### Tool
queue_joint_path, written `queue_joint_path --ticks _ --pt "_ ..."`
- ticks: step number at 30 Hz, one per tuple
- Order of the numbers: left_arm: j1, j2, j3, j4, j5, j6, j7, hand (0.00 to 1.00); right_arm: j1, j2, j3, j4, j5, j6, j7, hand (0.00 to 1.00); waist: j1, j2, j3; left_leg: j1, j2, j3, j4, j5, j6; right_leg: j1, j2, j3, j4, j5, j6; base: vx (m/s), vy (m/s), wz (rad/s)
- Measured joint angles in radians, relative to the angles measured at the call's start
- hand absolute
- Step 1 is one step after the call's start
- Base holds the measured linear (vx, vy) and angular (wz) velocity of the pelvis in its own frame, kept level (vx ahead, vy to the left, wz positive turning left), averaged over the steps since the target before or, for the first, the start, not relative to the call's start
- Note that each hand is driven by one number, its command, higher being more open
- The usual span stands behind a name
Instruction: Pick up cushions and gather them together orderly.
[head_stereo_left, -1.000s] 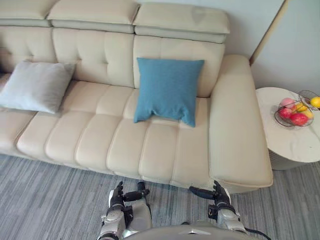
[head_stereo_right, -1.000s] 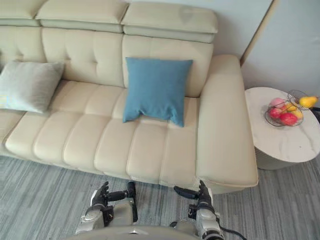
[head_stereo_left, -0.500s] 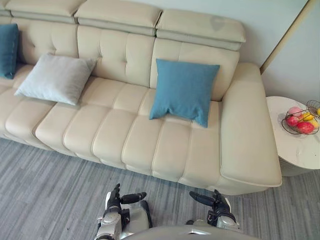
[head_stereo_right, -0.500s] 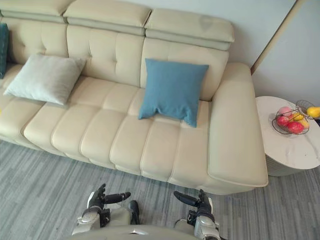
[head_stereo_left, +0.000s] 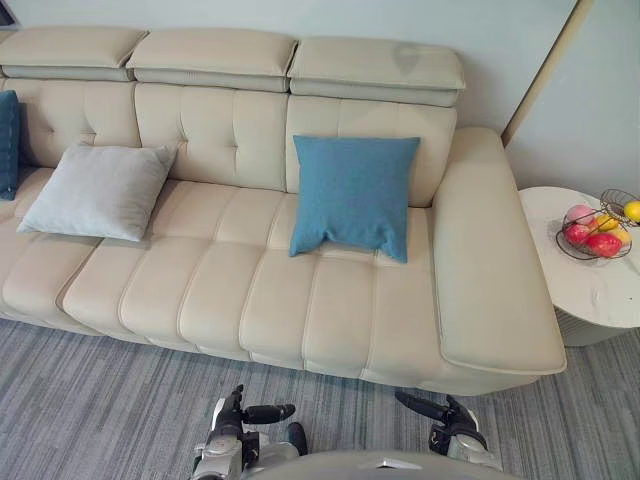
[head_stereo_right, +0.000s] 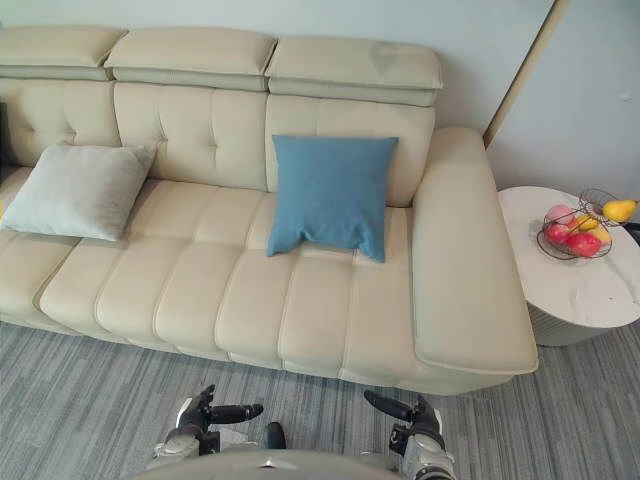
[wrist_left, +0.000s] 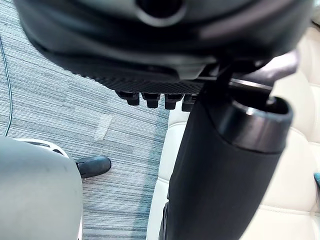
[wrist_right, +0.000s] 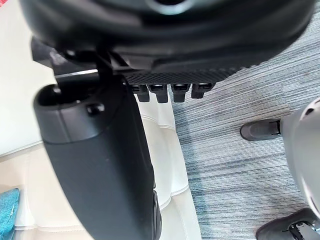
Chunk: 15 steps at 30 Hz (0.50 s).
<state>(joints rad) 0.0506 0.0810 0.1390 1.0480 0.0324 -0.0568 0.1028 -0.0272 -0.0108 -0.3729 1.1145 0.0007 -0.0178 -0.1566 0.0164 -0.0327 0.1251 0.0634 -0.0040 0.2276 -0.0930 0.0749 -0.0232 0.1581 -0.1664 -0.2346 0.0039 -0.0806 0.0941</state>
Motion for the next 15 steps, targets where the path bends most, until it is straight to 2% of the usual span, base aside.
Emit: queue_joint_path --ticks 6,9,15 --pt "0.0 0.0 0.0 0.001 -0.001 0.0 0.0 1.0 0.006 0.0 0.0 0.001 0.0 0.001 0.001 1.0 -0.005 -0.001 0.0 0.006 0.001 0.004 -0.001 0.0 0.0 0.008 0.0 -0.003 0.001 0.0 0.0 0.0 0.0 0.0" --pt "0.0 0.0 0.005 0.019 -0.003 0.001 -0.001 1.0 0.026 0.001 -0.001 0.002 0.0 0.009 0.004 1.0 -0.024 0.003 0.005 0.036 0.006 0.017 -0.002 -0.004 -0.006 0.036 0.0 -0.004 0.001 -0.001 0.001 -0.03 -0.013 -0.07" --pt "0.002 -0.011 0.043 0.03 -0.05 0.005 -0.005 1.0 0.054 -0.001 -0.052 -0.005 0.003 0.038 0.006 1.0 -0.032 0.017 0.017 0.063 0.038 0.06 -0.001 -0.011 -0.017 0.039 0.019 0.028 0.009 0.0 0.002 -0.05 -0.027 -0.19"
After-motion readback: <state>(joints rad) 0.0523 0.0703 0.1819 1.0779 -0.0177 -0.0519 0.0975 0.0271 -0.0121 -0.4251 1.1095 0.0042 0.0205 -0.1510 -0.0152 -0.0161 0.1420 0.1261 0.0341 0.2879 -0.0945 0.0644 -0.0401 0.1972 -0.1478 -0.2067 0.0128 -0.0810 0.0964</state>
